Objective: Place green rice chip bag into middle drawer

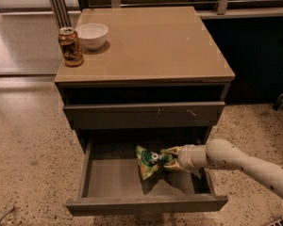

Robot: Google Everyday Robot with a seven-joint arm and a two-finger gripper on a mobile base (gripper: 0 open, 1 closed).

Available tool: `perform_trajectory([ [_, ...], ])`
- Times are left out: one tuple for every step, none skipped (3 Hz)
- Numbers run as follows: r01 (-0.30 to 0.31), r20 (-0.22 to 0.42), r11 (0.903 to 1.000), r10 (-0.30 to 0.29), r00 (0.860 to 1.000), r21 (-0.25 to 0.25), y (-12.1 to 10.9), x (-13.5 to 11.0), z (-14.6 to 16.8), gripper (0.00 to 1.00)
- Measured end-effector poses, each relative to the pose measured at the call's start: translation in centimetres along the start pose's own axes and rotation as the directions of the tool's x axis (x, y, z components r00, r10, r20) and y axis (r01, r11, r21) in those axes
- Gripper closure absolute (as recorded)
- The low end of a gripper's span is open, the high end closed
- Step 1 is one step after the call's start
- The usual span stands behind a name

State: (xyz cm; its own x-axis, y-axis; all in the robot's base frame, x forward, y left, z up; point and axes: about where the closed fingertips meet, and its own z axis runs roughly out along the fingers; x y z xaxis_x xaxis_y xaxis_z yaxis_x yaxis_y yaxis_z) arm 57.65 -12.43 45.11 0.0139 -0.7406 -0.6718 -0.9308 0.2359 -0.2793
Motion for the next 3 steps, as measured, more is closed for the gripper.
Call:
perform_trajectory([
  [-0.027, 0.033, 0.9996, 0.027, 0.999, 0.0, -1.6, 1.2, 2.3, 1.0],
  [-0.064, 0.029, 0.9979, 0.065, 0.997, -0.004, -2.6, 3.2, 4.1, 1.0],
  [-0.066, 0.03, 0.9978, 0.066, 0.997, -0.001, -2.7, 3.4, 4.2, 0.81],
])
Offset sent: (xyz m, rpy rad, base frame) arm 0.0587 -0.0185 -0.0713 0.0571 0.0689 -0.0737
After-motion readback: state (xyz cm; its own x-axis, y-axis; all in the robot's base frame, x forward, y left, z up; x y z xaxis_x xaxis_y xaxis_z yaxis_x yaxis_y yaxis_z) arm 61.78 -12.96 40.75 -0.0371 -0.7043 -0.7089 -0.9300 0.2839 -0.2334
